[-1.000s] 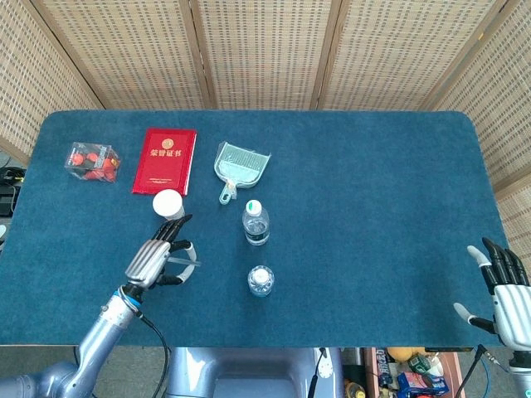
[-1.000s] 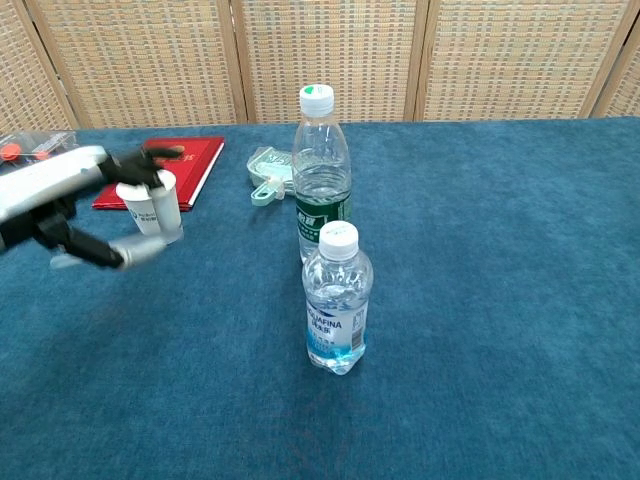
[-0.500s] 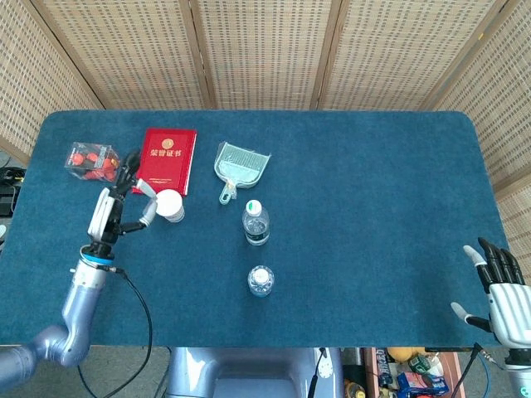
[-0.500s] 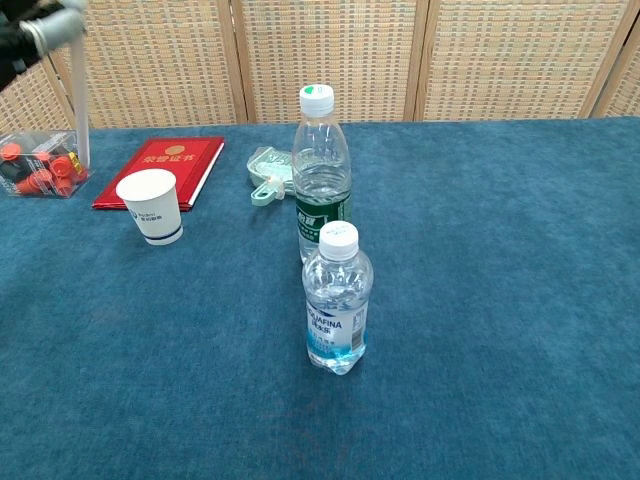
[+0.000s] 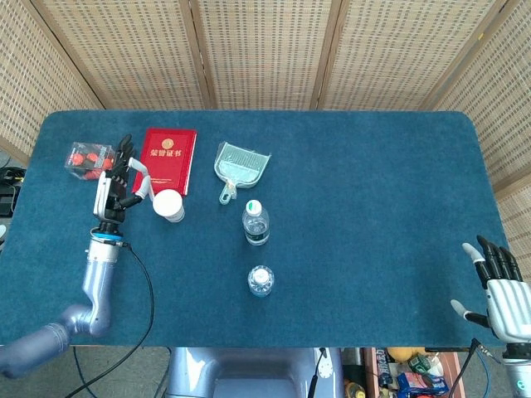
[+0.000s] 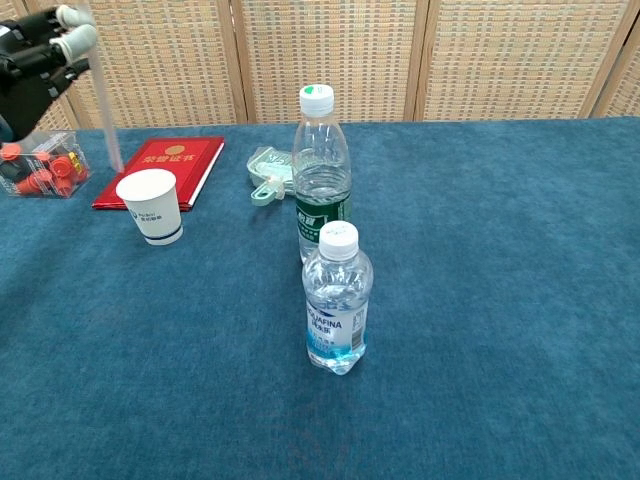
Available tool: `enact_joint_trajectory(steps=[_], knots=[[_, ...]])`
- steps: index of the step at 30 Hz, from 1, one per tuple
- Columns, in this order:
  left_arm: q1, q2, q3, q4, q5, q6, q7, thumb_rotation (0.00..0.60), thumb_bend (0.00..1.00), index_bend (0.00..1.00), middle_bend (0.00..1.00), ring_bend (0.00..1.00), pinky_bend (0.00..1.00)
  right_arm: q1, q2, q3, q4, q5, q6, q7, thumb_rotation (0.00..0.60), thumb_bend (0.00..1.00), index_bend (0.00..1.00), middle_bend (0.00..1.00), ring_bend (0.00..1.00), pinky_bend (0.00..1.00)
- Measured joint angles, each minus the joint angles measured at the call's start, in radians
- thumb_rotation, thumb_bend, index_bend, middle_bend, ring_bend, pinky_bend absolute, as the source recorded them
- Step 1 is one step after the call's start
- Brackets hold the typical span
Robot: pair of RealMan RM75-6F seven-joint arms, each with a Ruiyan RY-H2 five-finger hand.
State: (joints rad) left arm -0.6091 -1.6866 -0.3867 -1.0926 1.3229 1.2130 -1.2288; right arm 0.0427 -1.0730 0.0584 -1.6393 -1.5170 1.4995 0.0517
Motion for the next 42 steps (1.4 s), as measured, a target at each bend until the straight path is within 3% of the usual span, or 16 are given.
enact_joint_trajectory(steps=[24, 27, 34, 36, 42], knots=[[-0.045, -0.147, 0.042, 0.268, -0.004, -0.104, -0.125, 0.600, 0.40, 0.62, 0.04, 0.00, 0.00, 0.007, 0.003, 0.002, 0.006, 0.016, -0.018, 0.013, 0.600, 0.00, 0.00, 0.00, 0.00, 0.00], [-0.048, -0.151, 0.053, 0.283, 0.006, -0.112, -0.133, 0.600, 0.40, 0.53, 0.01, 0.00, 0.00, 0.007, 0.004, 0.002, 0.006, 0.016, -0.017, 0.017, 0.600, 0.00, 0.00, 0.00, 0.00, 0.00], [-0.044, -0.126, 0.099, 0.280, 0.063, -0.109, -0.173, 0.600, 0.40, 0.05, 0.00, 0.00, 0.00, 0.006, 0.004, 0.000, 0.005, 0.012, -0.015, 0.013, 0.600, 0.00, 0.00, 0.00, 0.00, 0.00], [-0.040, -0.118, 0.107, 0.276, 0.077, -0.088, -0.176, 0.600, 0.40, 0.00, 0.00, 0.00, 0.00, 0.005, 0.004, -0.001, 0.005, 0.011, -0.013, 0.013, 0.600, 0.00, 0.00, 0.00, 0.00, 0.00], [-0.018, -0.084, 0.116, 0.235, 0.103, -0.007, -0.175, 0.600, 0.40, 0.00, 0.00, 0.00, 0.00, 0.002, 0.006, -0.003, 0.002, 0.004, -0.004, 0.017, 0.600, 0.00, 0.00, 0.00, 0.00, 0.00]])
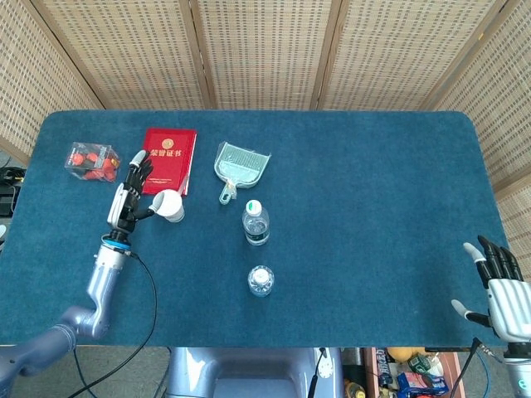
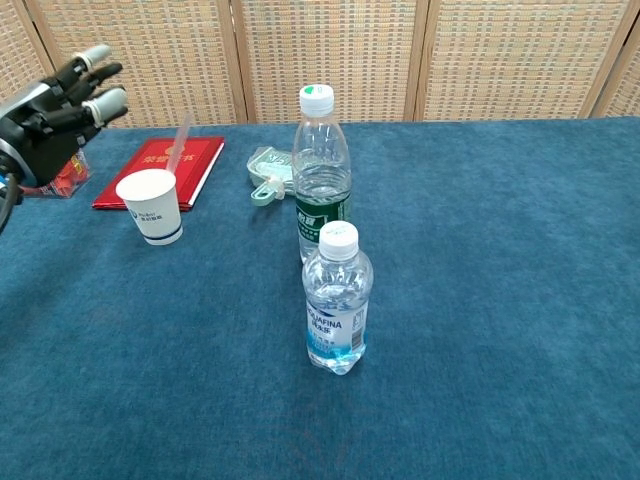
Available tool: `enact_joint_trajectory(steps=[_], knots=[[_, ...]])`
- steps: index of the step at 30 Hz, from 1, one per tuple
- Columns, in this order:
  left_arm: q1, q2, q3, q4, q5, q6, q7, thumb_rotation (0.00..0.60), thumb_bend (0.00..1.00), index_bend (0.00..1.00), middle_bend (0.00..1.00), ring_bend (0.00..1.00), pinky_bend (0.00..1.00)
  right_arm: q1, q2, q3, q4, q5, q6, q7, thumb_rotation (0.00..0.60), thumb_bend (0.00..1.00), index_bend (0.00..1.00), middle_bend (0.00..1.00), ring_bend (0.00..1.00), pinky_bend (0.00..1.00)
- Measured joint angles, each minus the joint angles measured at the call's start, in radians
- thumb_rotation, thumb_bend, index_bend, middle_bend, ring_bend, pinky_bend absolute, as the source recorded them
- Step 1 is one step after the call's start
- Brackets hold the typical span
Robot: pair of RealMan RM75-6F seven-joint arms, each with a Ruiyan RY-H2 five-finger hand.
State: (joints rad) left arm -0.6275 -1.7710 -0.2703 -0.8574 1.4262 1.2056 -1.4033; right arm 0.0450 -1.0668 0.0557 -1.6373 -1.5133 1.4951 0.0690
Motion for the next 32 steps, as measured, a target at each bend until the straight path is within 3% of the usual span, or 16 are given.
enact_joint_trajectory(steps=[3, 7, 9, 15, 19, 25, 28, 32], knots=[[0.016, 0.031, 0.009, -0.037, 0.024, 0.056, 0.023, 0.600, 0.38, 0.00, 0.00, 0.00, 0.00, -0.001, 0.001, -0.001, -0.001, -0.004, 0.003, 0.001, 0.600, 0.00, 0.00, 0.00, 0.00, 0.00], [0.037, 0.086, 0.033, -0.083, 0.058, 0.100, 0.121, 0.600, 0.15, 0.00, 0.00, 0.00, 0.00, -0.003, 0.002, -0.003, -0.003, -0.010, 0.007, 0.001, 0.600, 0.00, 0.00, 0.00, 0.00, 0.00], [0.049, 0.124, 0.049, -0.115, 0.072, 0.109, 0.197, 0.600, 0.11, 0.00, 0.00, 0.00, 0.00, -0.004, 0.003, -0.005, -0.005, -0.014, 0.011, 0.001, 0.600, 0.00, 0.00, 0.00, 0.00, 0.00], [0.107, 0.291, 0.097, -0.274, 0.082, 0.122, 0.543, 0.600, 0.10, 0.00, 0.00, 0.00, 0.00, -0.015, 0.007, -0.012, -0.016, -0.045, 0.043, -0.002, 0.600, 0.00, 0.00, 0.00, 0.00, 0.00], [0.167, 0.483, 0.149, -0.525, 0.057, 0.107, 0.868, 0.600, 0.10, 0.00, 0.00, 0.00, 0.00, -0.019, 0.009, -0.015, -0.018, -0.055, 0.053, 0.001, 0.600, 0.00, 0.00, 0.00, 0.00, 0.00], [0.278, 0.765, 0.241, -0.874, -0.008, 0.095, 1.255, 0.600, 0.10, 0.00, 0.00, 0.00, 0.00, -0.025, 0.013, -0.018, -0.022, -0.070, 0.069, 0.006, 0.600, 0.00, 0.00, 0.00, 0.00, 0.00], [0.343, 0.802, 0.273, -0.929, -0.034, 0.129, 1.393, 0.600, 0.10, 0.00, 0.00, 0.00, 0.00, -0.028, 0.016, -0.019, -0.022, -0.074, 0.075, 0.010, 0.600, 0.00, 0.00, 0.00, 0.00, 0.00], [0.411, 0.749, 0.292, -0.937, -0.044, 0.216, 1.503, 0.600, 0.10, 0.00, 0.00, 0.00, 0.00, -0.030, 0.017, -0.020, -0.020, -0.077, 0.081, 0.014, 0.600, 0.00, 0.00, 0.00, 0.00, 0.00]])
